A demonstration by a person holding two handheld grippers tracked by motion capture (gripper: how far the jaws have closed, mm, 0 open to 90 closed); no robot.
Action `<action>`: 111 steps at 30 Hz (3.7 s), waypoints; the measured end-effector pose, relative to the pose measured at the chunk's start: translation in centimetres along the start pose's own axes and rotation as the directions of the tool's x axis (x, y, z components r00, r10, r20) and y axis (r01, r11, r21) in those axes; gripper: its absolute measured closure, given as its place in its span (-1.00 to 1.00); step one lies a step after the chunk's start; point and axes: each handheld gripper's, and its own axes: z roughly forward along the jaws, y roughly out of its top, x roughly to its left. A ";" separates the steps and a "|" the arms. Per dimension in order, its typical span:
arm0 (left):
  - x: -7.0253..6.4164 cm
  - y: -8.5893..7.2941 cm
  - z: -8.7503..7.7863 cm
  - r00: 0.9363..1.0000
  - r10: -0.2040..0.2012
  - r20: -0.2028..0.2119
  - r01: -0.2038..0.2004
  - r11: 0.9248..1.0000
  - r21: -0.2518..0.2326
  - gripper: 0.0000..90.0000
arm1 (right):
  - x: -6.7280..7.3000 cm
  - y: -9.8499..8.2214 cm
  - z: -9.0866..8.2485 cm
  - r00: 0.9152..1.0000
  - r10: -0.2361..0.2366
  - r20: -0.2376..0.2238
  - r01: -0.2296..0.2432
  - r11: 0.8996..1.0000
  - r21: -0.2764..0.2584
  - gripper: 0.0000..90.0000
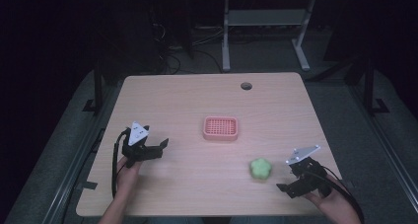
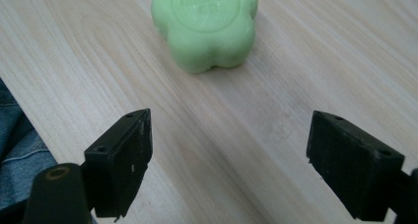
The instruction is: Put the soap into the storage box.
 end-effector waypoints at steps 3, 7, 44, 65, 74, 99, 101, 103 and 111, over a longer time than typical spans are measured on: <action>0.0 0.0 0.0 1.000 -0.004 0.000 0.004 1.000 0.000 -0.68 | 0.1 0.6 0.0 1.000 -0.013 -0.002 0.013 1.000 0.008 -0.63; 0.1 0.0 0.0 1.000 -0.004 0.000 0.004 1.000 0.000 -0.68 | 0.2 1.1 0.1 1.000 -0.027 -0.004 0.027 1.000 0.013 -0.63; 0.1 0.0 0.0 1.000 -0.004 0.001 0.004 1.000 -0.002 -0.68 | 1.4 6.7 3.6 0.995 -0.099 -0.033 0.102 0.988 0.114 -0.66; 0.2 0.1 -0.1 1.000 -0.010 0.001 0.010 1.000 -0.006 -0.68 | 1.6 8.1 5.6 0.993 -0.112 -0.031 0.116 0.972 0.203 -0.66; 0.2 0.1 -0.1 1.000 -0.012 0.000 0.012 1.000 -0.008 -0.68 | 1.5 8.3 6.4 0.994 -0.105 -0.013 0.105 0.966 0.238 -0.64; 0.2 0.1 -0.1 1.000 -0.013 0.001 0.013 1.000 -0.011 -0.68 | 1.6 8.3 6.8 0.995 -0.104 -0.003 0.101 0.965 0.243 -0.48; 0.2 0.1 -0.1 1.000 -0.012 0.001 0.012 1.000 -0.010 -0.68 | 1.6 8.2 6.8 0.994 -0.109 0.001 0.105 0.965 0.240 -0.47; 0.1 0.1 0.0 1.000 -0.010 0.001 0.010 1.000 -0.010 -0.68 | 1.6 8.2 6.7 0.994 -0.112 -0.002 0.109 0.965 0.237 -0.47; 0.3 0.1 0.0 1.000 -0.022 -0.002 0.022 1.000 -0.005 -0.68 | 1.6 7.8 6.3 0.992 -0.129 -0.016 0.129 0.970 0.206 -0.46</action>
